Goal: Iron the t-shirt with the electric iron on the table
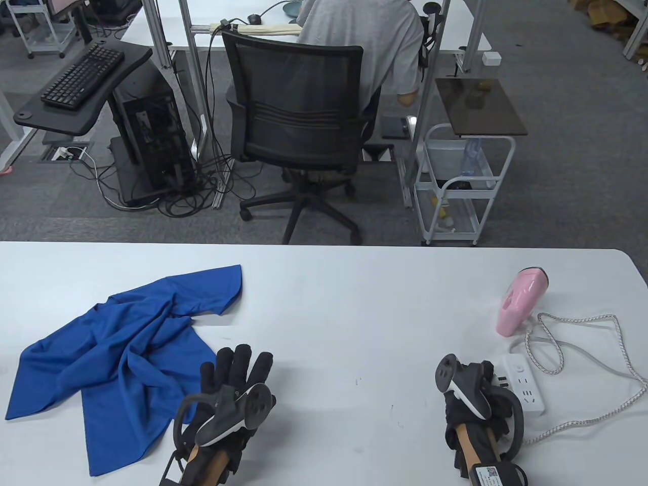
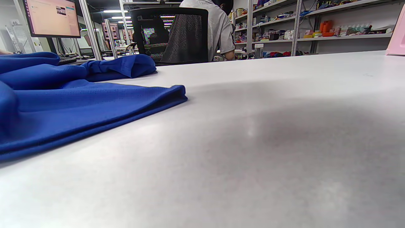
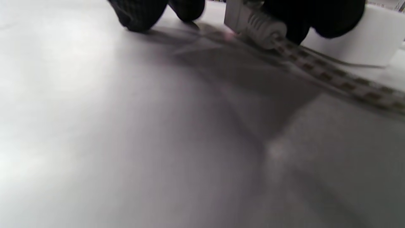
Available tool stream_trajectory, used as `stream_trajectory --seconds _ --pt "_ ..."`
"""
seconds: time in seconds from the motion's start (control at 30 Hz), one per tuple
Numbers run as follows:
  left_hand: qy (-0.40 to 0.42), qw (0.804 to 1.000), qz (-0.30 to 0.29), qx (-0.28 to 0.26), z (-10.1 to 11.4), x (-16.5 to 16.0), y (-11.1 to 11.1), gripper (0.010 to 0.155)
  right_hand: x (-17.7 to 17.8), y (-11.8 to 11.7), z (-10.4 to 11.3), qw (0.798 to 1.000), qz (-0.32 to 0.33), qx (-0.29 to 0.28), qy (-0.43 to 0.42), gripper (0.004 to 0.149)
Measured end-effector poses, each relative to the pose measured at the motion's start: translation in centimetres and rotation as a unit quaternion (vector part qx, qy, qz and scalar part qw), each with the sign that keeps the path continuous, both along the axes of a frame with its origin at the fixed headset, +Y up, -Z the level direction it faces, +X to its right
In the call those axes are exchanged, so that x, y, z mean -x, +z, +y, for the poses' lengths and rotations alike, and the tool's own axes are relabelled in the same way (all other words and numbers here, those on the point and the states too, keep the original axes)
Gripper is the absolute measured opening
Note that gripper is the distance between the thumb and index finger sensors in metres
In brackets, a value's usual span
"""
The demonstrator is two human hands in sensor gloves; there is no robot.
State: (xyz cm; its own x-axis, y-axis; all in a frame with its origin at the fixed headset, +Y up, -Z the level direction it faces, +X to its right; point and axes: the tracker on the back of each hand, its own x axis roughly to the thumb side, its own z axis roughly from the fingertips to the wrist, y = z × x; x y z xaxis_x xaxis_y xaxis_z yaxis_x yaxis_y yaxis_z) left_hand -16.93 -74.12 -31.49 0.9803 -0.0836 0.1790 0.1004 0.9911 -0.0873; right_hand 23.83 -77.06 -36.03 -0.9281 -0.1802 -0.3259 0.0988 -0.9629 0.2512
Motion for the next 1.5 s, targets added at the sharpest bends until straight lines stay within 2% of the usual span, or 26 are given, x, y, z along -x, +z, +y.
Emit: stream_trajectory --seconds 0.3,0.5,0.6,0.83,1.1,1.37,1.5 --pt "-0.001 1.0 -0.002 0.005 -0.2 0.0 -0.1 0.079 0.3 -0.3 1.1 0.996 0.031 -0.055 0.057 0.052" --pt "0.002 1.0 -0.004 0.009 -0.3 0.0 -0.1 0.079 0.6 0.2 3.0 0.989 0.068 -0.109 0.071 0.049" --pt "-0.001 1.0 -0.004 0.011 -0.3 0.0 -0.2 0.079 0.1 0.5 4.3 0.986 0.073 -0.135 0.069 0.052" --pt "-0.002 1.0 -0.005 0.009 -0.3 0.0 -0.2 0.079 -2.9 1.5 6.3 0.989 0.065 -0.129 0.01 0.055" --pt "-0.005 1.0 -0.008 0.01 -0.4 -0.1 -0.3 0.079 -7.0 2.1 7.2 0.99 0.037 -0.129 -0.035 0.053" --pt "-0.007 1.0 -0.01 0.01 -0.5 -0.1 -0.2 0.078 -9.8 2.6 6.3 0.995 -0.018 -0.074 -0.067 0.051" --pt "-0.004 1.0 -0.011 0.011 -0.5 -0.2 -0.2 0.078 -10.3 2.6 5.9 0.995 -0.023 -0.064 -0.071 0.051"
